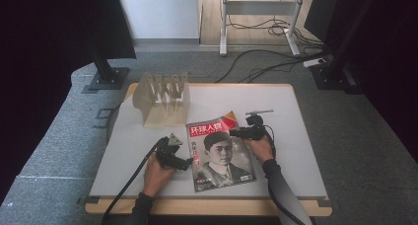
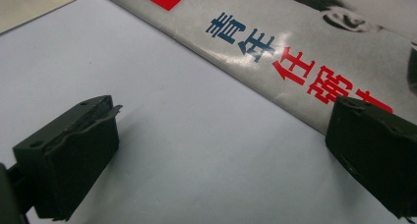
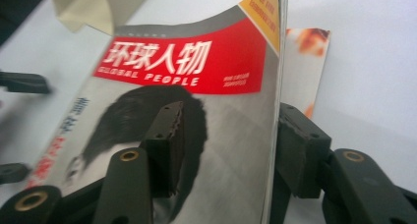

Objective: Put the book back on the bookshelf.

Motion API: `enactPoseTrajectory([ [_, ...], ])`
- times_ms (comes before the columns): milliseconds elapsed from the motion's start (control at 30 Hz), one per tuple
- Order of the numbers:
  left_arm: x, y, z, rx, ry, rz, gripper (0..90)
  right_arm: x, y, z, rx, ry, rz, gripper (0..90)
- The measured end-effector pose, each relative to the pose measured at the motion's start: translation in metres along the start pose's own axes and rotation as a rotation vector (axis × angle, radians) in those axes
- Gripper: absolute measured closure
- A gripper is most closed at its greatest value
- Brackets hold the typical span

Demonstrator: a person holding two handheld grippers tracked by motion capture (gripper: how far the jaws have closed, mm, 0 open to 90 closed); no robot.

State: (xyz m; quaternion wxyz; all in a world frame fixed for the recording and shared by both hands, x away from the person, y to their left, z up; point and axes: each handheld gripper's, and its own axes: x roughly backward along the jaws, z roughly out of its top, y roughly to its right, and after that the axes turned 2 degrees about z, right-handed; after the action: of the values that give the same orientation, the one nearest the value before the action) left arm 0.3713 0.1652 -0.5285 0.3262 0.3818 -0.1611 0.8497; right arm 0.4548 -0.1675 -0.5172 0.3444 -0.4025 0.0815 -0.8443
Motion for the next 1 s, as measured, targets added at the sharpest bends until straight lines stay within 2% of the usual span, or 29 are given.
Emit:
enactPoseTrajectory([
  [200,0.0,0.0,0.0,0.001,0.0,0.0,0.0,-0.006,0.003,0.004,0.035,-0.013,-0.035,67.9],
  [267,0.0,0.0,0.0,0.001,0.0,0.0,0.0,-0.003,0.0,0.006,0.073,-0.018,-0.041,78.5],
  [333,0.0,0.0,0.0,0.001,0.0,-0.003,0.0,0.002,-0.005,0.009,0.11,-0.034,-0.036,84.2],
  [467,0.0,-0.001,0.0,0.001,-0.001,-0.005,0.0,0.009,-0.022,0.016,0.21,-0.063,-0.076,85.7],
  [700,0.003,-0.005,0.001,0.003,-0.009,-0.026,2.4,0.027,-0.043,0.023,0.283,-0.03,-0.055,85.9],
  [800,0.006,-0.007,0.005,0.018,0.008,-0.074,5.8,0.036,-0.053,0.026,0.314,-0.016,-0.05,86.0],
  [900,0.009,-0.007,0.01,0.004,0.032,-0.119,8.2,0.043,-0.065,0.029,0.355,-0.002,-0.047,86.0],
  [1000,0.009,-0.005,0.016,-0.021,0.023,-0.131,10.5,0.049,-0.076,0.032,0.398,0.011,-0.051,86.0],
])
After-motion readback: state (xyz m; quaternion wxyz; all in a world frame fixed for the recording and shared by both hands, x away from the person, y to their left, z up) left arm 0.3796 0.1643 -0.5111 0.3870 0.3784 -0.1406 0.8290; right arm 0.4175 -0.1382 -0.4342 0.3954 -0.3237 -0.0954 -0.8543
